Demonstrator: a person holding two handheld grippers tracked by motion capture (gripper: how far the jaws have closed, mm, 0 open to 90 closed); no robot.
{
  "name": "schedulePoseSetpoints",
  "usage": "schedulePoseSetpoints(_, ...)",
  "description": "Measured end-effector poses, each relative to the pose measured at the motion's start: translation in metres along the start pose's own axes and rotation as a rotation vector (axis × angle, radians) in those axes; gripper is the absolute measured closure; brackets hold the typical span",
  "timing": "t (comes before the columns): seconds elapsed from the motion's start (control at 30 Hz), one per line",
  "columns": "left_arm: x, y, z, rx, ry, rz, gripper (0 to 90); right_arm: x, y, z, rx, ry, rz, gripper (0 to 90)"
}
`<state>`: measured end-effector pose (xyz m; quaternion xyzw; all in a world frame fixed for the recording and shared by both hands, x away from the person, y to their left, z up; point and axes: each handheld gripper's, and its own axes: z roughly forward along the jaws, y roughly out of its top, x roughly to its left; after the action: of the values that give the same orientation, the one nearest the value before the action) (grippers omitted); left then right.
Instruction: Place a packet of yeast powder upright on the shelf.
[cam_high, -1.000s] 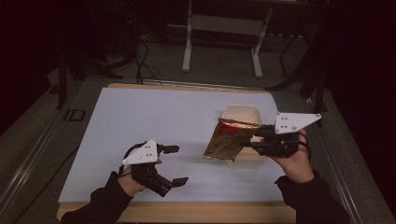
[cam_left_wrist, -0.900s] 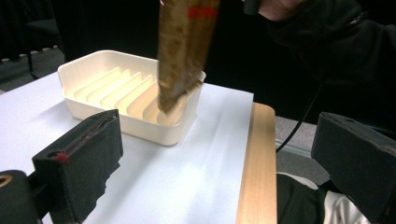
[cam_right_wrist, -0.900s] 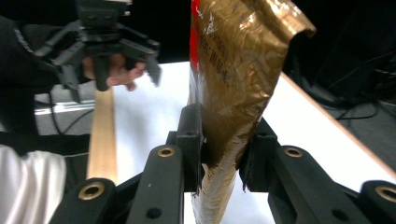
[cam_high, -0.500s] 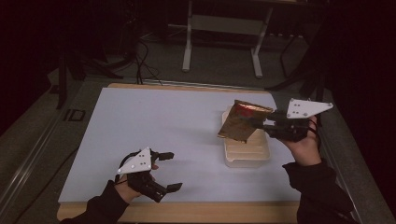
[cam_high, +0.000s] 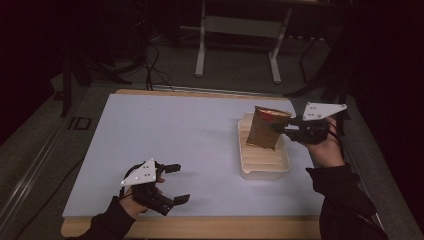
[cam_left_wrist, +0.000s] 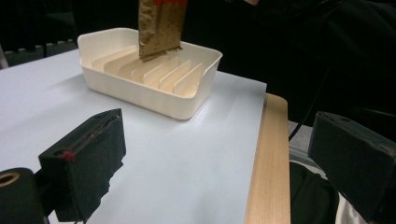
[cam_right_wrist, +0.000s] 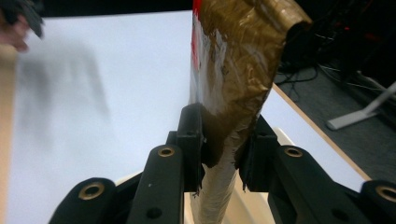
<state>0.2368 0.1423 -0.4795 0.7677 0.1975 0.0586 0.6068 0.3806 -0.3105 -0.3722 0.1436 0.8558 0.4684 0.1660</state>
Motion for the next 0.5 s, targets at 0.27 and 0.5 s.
schedulePoseSetpoints(0.27, 0.002, -0.003, -0.001, -0.013, 0.003, -0.012, 4.7, -0.005, -0.009, 0.008, 0.040, -0.006, -0.009, 72.9)
schedulePoseSetpoints(0.5, 0.003, -0.006, -0.001, -0.010, -0.002, -0.013, 4.7, -0.005, -0.012, 0.022, 0.071, 0.006, -0.021, 73.0)
